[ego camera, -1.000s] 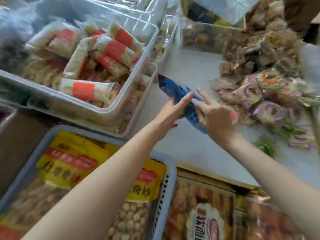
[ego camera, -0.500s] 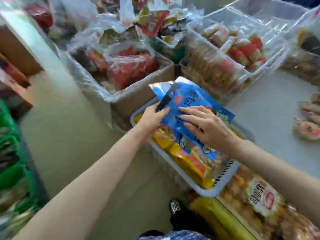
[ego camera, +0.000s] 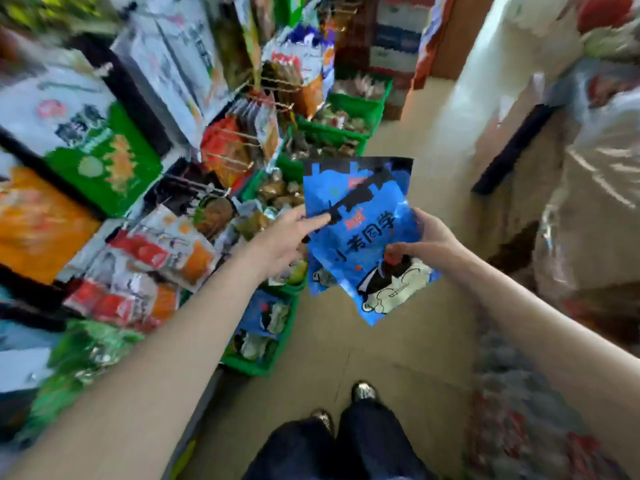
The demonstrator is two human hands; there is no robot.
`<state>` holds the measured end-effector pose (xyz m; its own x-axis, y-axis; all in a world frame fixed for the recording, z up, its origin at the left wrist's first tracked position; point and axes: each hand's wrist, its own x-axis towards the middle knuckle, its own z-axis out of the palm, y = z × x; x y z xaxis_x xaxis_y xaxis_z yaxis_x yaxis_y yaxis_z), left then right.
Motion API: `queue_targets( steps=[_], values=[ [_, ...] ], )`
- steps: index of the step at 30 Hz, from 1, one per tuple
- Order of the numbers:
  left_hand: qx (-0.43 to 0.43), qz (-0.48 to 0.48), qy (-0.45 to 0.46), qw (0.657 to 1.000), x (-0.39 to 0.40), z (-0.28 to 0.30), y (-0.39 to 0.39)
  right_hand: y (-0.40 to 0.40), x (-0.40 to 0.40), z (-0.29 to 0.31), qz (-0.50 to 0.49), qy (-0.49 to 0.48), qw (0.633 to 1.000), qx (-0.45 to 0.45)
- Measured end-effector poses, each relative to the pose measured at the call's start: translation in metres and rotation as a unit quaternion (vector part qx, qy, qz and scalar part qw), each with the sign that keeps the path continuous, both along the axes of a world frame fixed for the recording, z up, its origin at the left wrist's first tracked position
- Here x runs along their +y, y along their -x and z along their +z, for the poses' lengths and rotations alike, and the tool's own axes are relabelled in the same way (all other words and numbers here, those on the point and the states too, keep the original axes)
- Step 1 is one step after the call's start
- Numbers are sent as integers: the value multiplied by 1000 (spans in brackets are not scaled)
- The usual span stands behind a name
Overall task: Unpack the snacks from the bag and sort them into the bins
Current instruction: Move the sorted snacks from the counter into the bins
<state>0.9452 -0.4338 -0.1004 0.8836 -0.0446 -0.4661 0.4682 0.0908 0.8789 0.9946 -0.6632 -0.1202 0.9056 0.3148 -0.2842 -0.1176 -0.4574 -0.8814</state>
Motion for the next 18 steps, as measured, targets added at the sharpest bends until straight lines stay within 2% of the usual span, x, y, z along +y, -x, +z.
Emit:
queue_targets(
  steps=[2,5,9,13,16,18],
  values=[
    [23,102,23,994,41,-20,17,-12,53,-26,47,67,996,-32],
    [59,237,-6,970,87,-59,40,-17,123,-64,118,124,983,-64],
    [122,321,-50,938,115,-135,64,-25,172,-121,177,195,964,-31],
    [193,384,-110,896,114,-219,75,-41,183,-185,144,243,959,5],
    [260,445,-92,852,115,-280,72,-46,192,-236,122,216,967,59],
    [275,458,-85,841,120,-322,67,-47,203,-273,114,196,971,83]
  ],
)
